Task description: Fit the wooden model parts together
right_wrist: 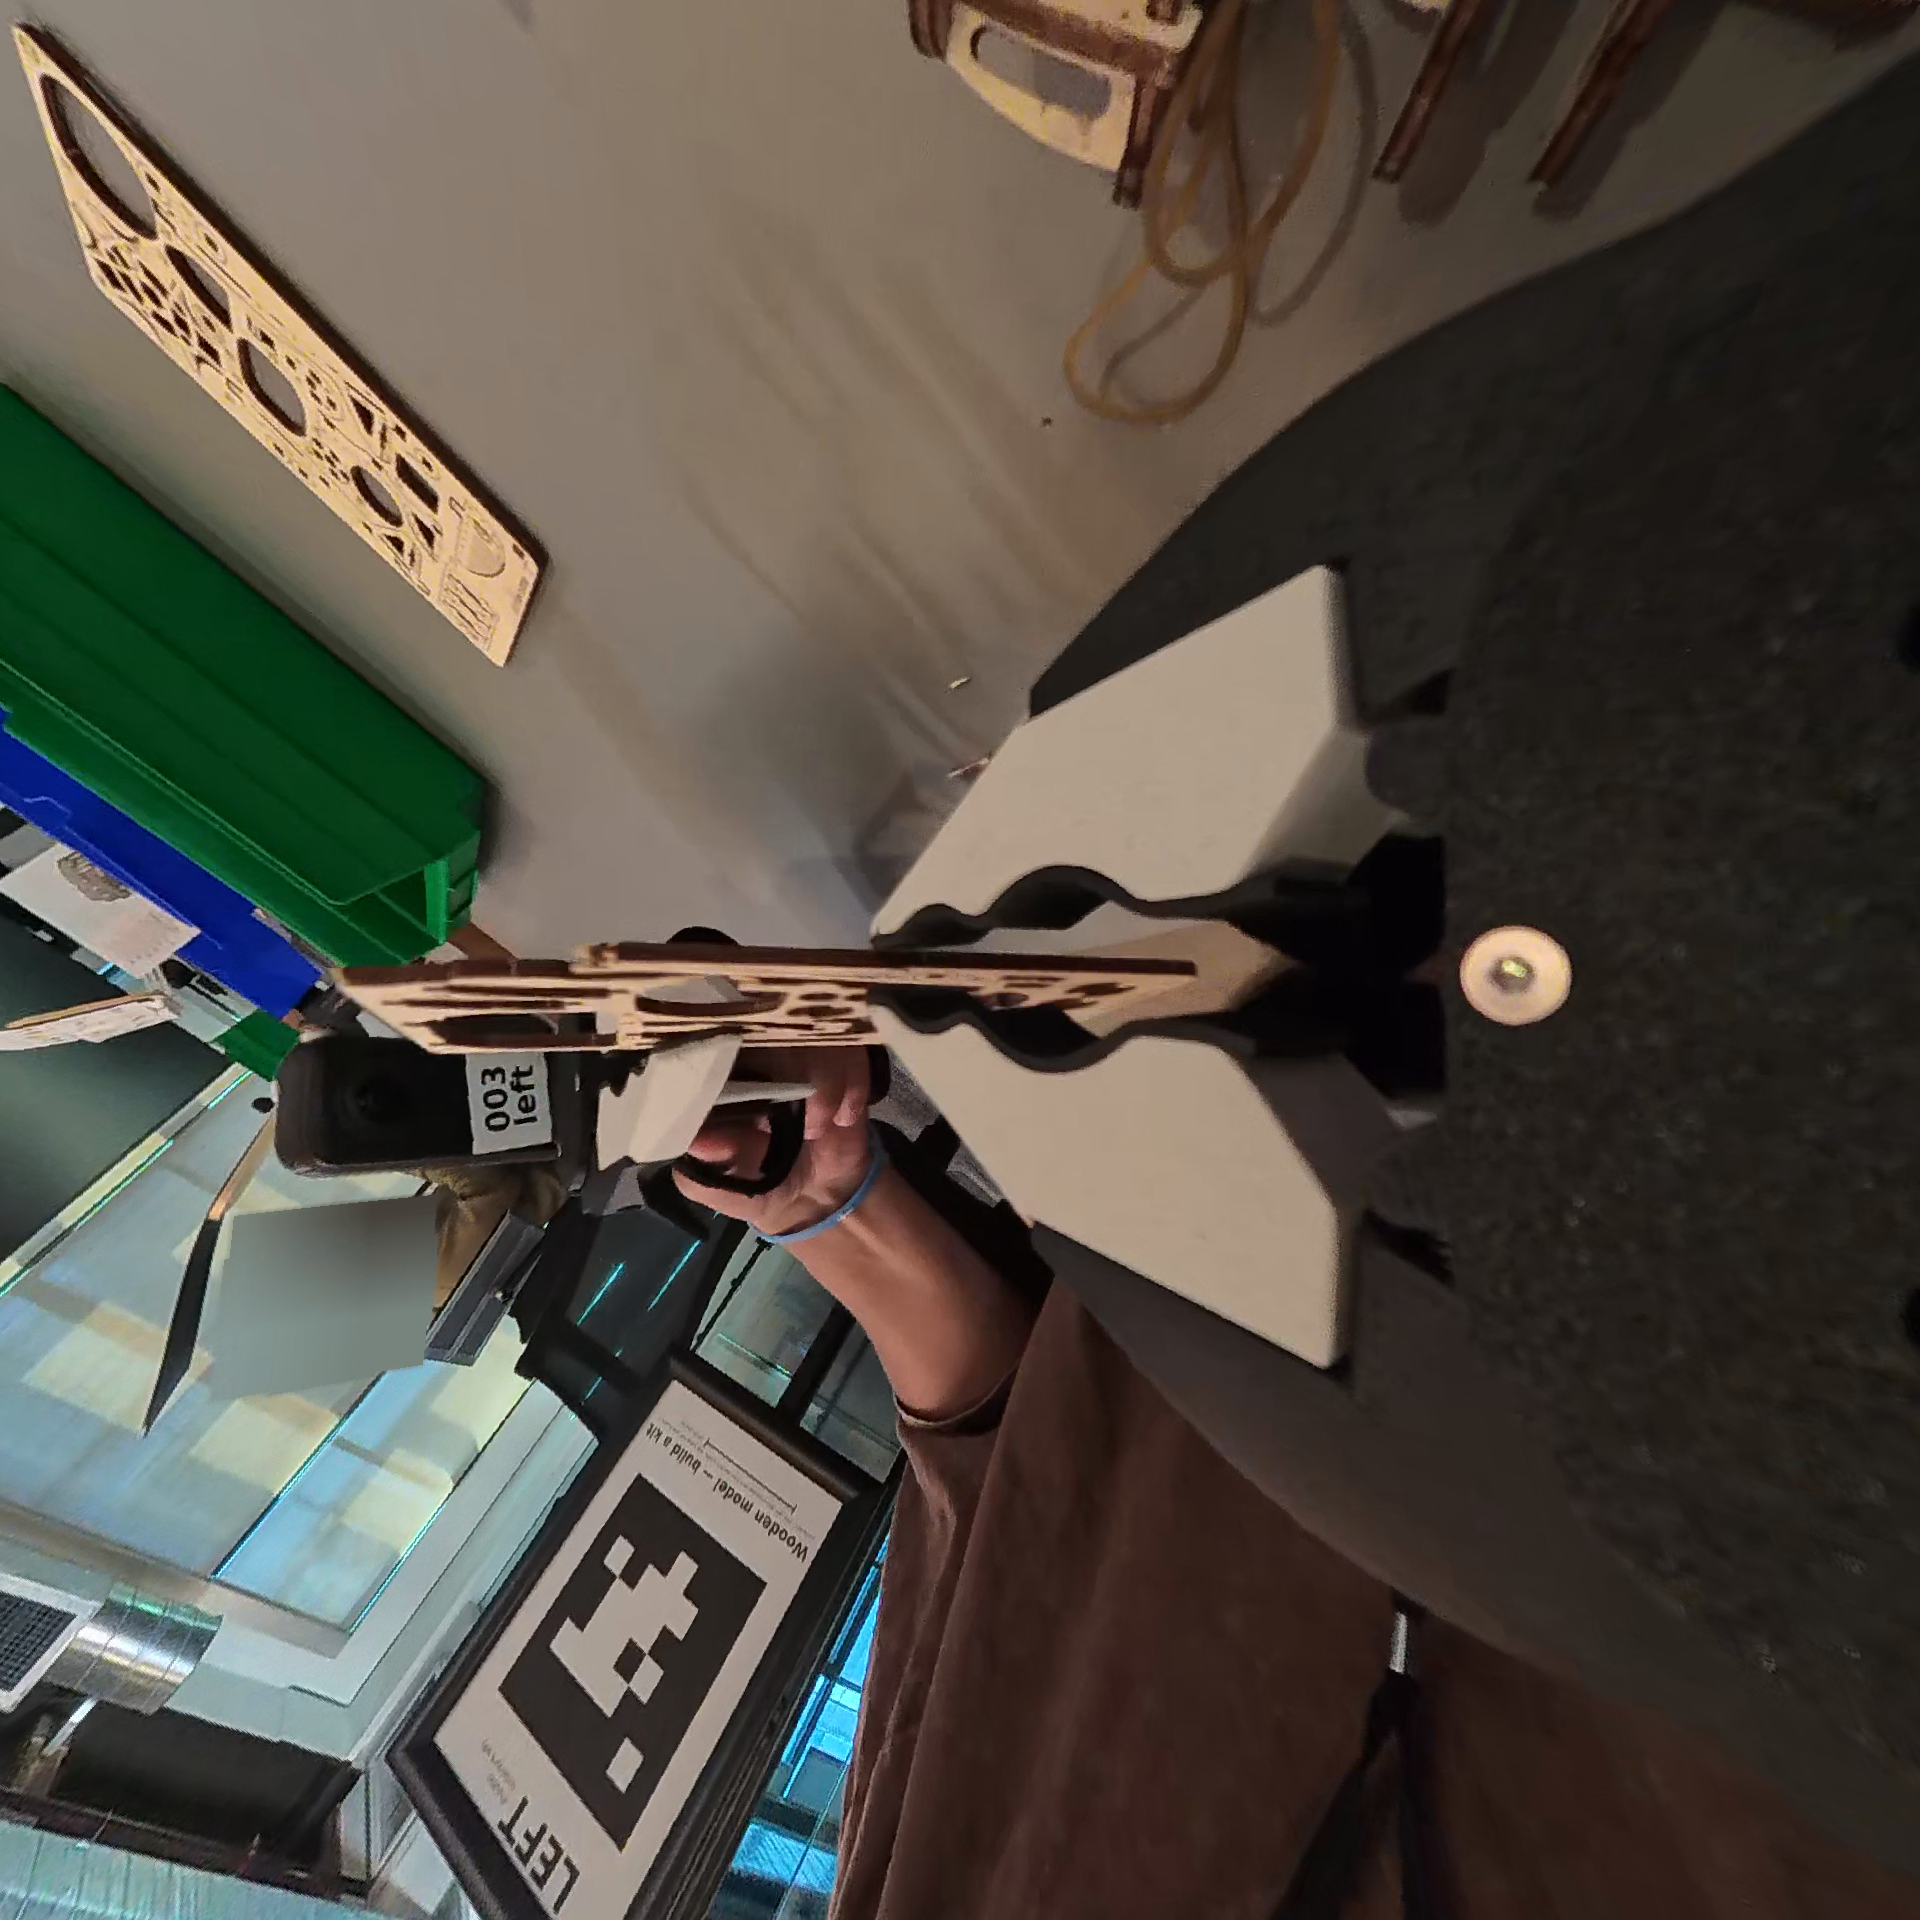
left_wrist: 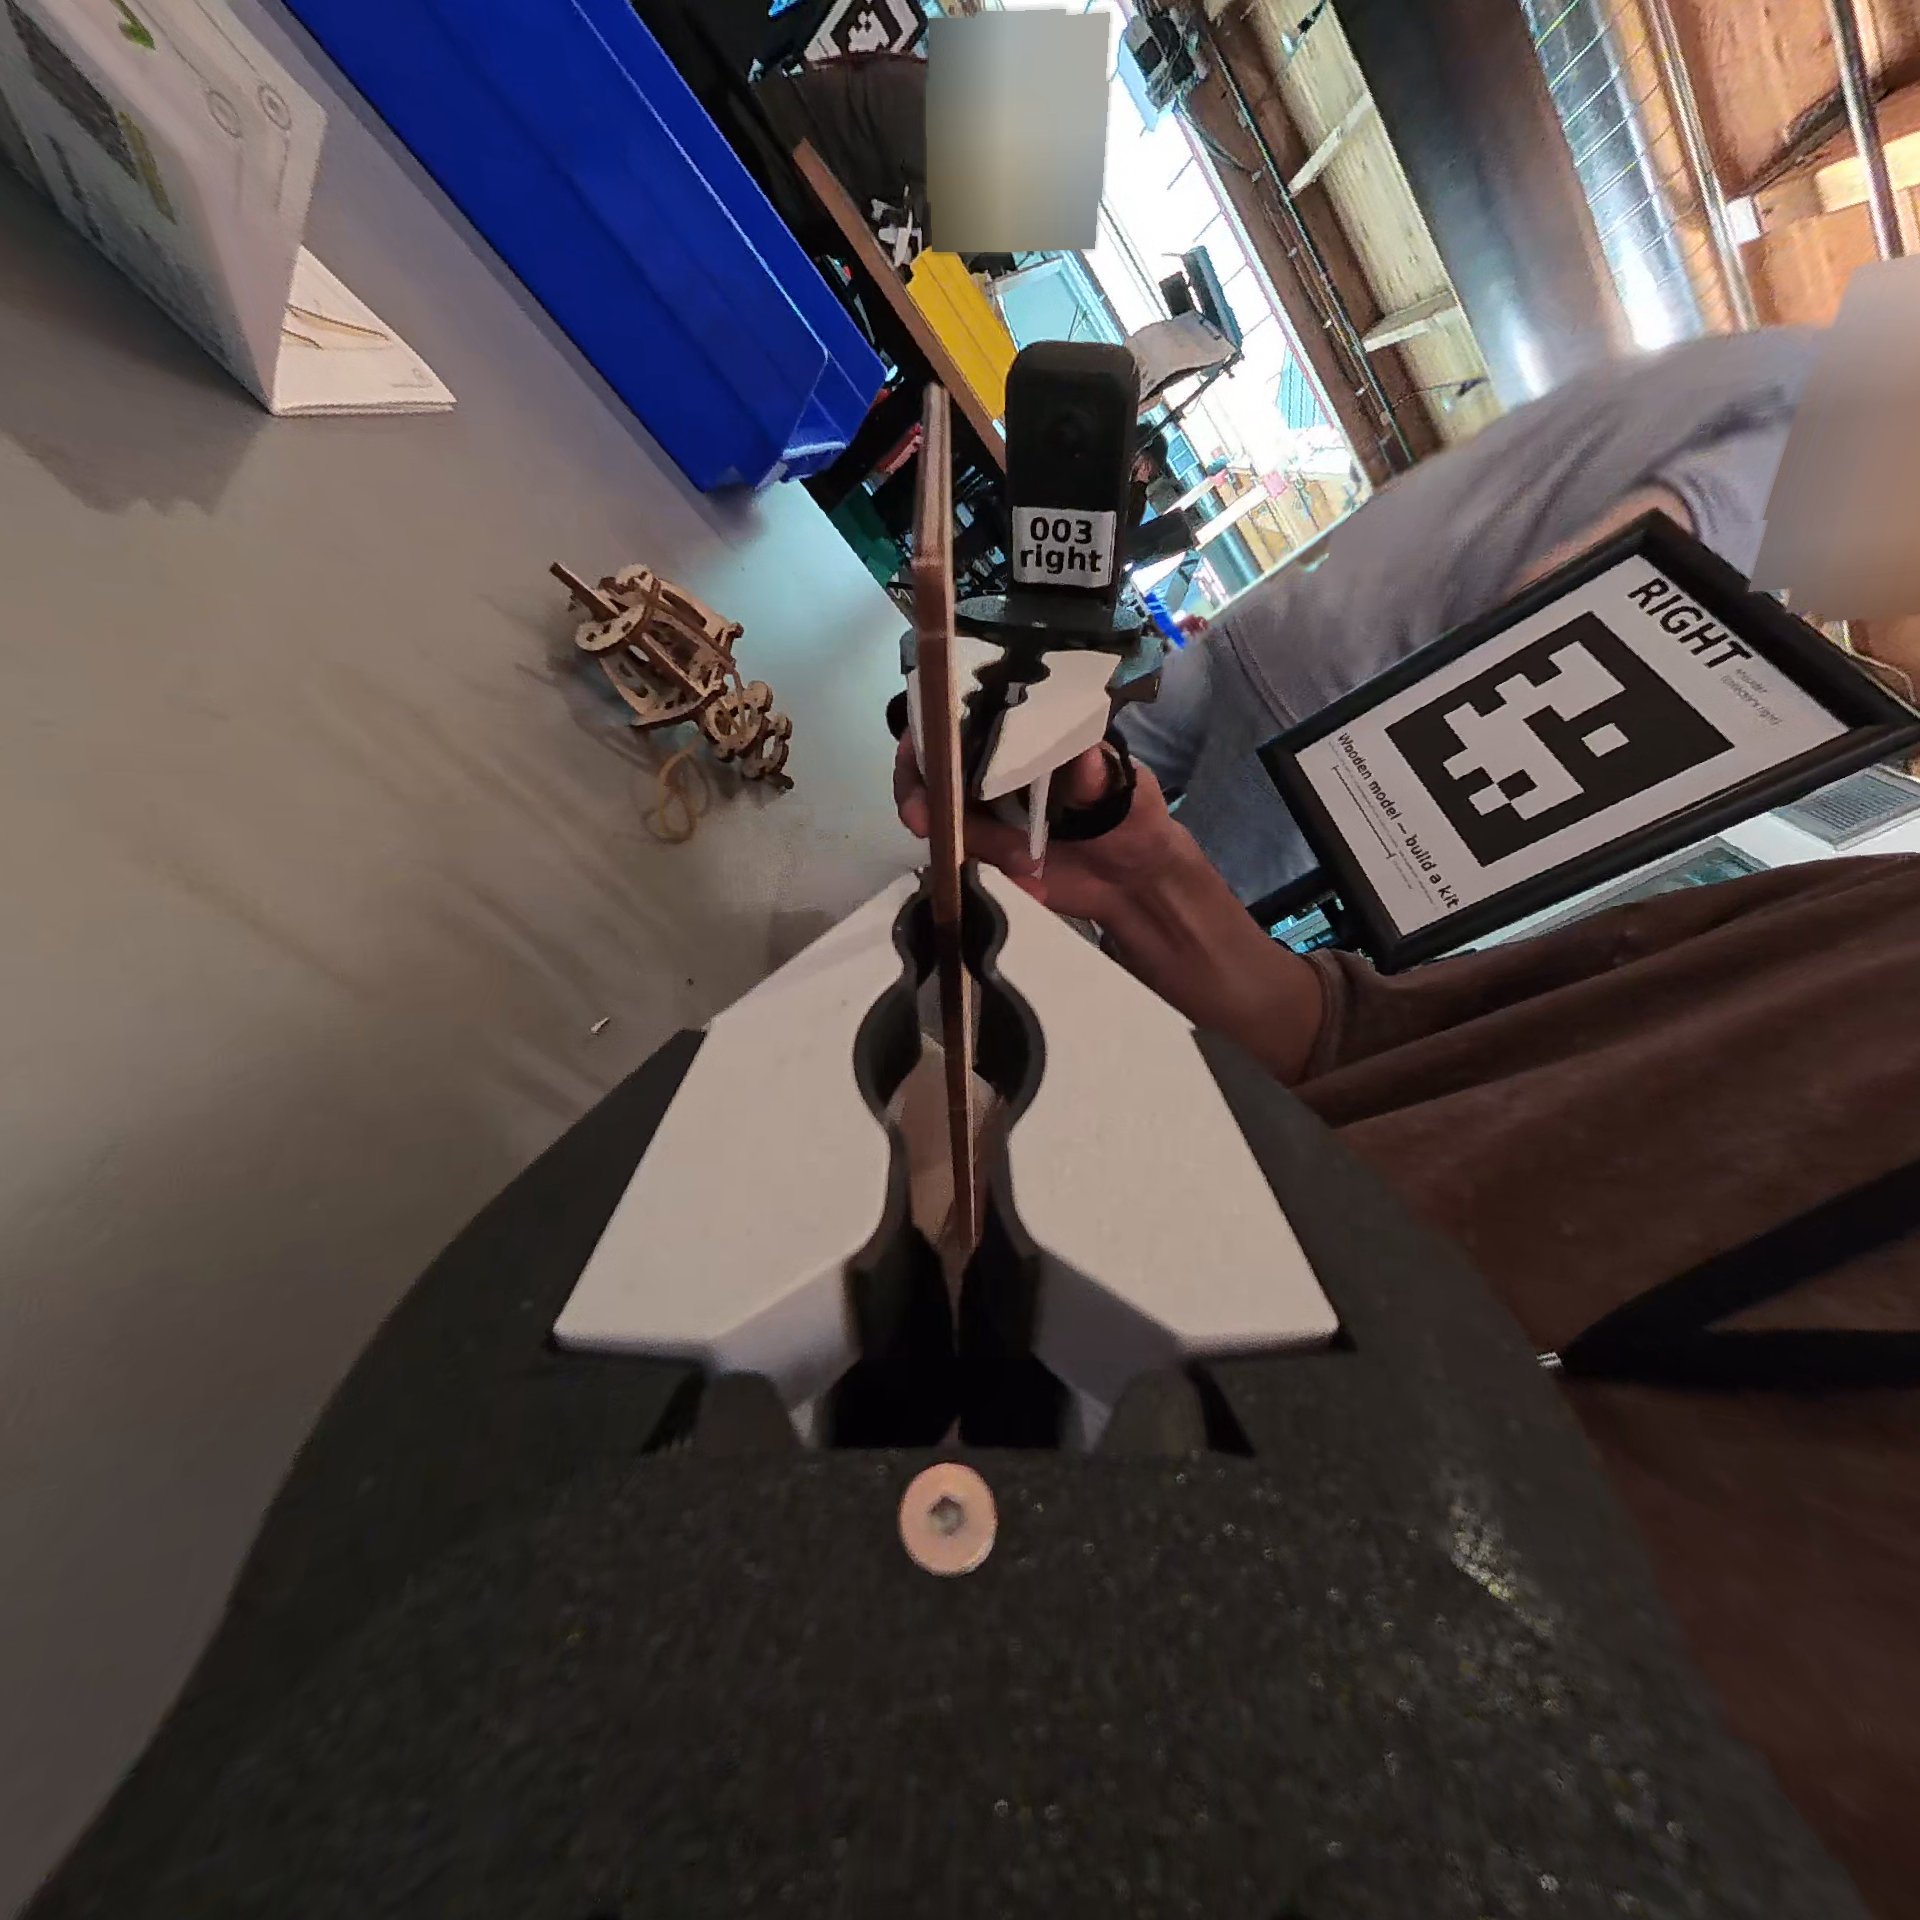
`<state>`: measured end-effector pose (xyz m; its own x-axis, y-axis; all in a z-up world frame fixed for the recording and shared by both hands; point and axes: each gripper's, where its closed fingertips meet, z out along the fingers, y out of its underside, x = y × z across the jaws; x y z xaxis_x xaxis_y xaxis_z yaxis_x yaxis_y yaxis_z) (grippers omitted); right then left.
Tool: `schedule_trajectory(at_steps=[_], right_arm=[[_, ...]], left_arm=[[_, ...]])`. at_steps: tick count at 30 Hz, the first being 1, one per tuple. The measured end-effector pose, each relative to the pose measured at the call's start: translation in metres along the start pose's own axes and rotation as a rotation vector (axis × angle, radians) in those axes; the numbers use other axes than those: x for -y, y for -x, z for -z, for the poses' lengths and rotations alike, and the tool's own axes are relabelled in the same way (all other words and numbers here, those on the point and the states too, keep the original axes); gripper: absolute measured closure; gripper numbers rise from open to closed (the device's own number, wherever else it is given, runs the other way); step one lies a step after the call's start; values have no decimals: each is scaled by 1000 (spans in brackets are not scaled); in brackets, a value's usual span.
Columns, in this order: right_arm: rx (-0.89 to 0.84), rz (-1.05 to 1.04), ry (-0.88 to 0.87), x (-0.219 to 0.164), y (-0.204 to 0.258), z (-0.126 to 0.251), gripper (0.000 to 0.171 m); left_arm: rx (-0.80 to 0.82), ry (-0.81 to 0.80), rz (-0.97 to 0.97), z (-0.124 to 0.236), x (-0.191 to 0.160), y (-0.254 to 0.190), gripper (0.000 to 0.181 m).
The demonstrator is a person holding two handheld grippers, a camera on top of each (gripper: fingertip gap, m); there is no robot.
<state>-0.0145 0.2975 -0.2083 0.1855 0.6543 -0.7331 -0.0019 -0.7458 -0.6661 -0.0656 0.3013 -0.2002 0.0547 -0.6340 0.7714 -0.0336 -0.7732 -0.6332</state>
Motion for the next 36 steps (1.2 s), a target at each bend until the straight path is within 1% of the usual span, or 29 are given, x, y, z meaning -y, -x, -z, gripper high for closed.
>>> schedule_trajectory(at_steps=[8,13,20,23,25,27,31,34,36], right_arm=[[-56,22,20,-4,-6,-4,170],[-47,28,27,-6,-7,-6,162],[-58,49,52,-8,-5,-8,167],[-106,25,55,-7,-11,-5,167],[-198,38,35,-3,-20,-1,167],[-322,96,56,-4,-28,2,167],[-630,354,139,-3,-38,9,166],[-833,523,188,2,-46,15,171],[-816,520,205,0,-49,12,171]], left_arm=[[33,2,-19,-1,-1,3,180],[27,-23,-14,2,4,2,180],[33,-17,-15,0,3,3,180],[53,-8,-22,-3,-2,4,180],[101,3,-46,-8,-7,6,180],[170,12,-89,-13,-13,8,180],[282,-2,-144,-21,-15,13,179],[305,-2,-175,-26,-14,12,180],[340,4,-153,-27,-16,19,180]])
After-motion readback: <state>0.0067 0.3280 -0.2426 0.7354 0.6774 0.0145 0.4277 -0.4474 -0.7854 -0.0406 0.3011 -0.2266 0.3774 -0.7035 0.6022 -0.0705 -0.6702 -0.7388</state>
